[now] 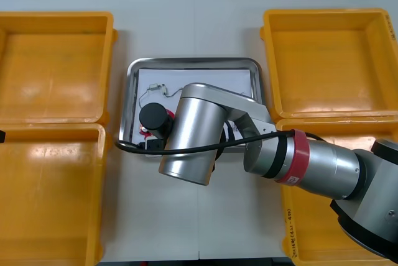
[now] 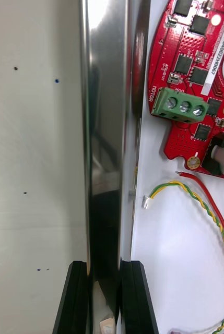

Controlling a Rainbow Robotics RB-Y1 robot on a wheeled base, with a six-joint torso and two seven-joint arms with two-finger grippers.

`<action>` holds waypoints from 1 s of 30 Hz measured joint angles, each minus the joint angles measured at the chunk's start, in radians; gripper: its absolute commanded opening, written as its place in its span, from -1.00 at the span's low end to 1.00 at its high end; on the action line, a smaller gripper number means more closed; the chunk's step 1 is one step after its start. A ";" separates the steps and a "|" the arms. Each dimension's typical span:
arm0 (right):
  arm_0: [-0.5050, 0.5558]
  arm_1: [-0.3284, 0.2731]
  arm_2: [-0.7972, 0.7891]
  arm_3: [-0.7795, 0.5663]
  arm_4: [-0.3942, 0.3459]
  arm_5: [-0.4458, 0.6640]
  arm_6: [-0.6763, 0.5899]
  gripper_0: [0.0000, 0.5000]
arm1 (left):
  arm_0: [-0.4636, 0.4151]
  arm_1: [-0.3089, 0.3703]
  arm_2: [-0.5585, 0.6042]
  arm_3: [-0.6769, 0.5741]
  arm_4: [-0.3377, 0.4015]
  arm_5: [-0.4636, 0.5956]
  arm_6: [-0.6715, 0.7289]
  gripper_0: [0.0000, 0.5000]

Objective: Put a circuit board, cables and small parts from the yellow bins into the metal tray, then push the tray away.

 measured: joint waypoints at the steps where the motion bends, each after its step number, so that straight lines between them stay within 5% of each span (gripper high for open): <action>1: -0.002 0.000 -0.002 0.006 0.000 -0.009 0.003 -1.00 | 0.000 0.000 0.000 0.000 0.000 0.000 0.000 1.00; 30: -0.118 0.002 -0.060 0.187 0.000 -0.155 0.069 -1.00 | 0.000 0.000 0.000 0.000 0.000 0.000 0.000 1.00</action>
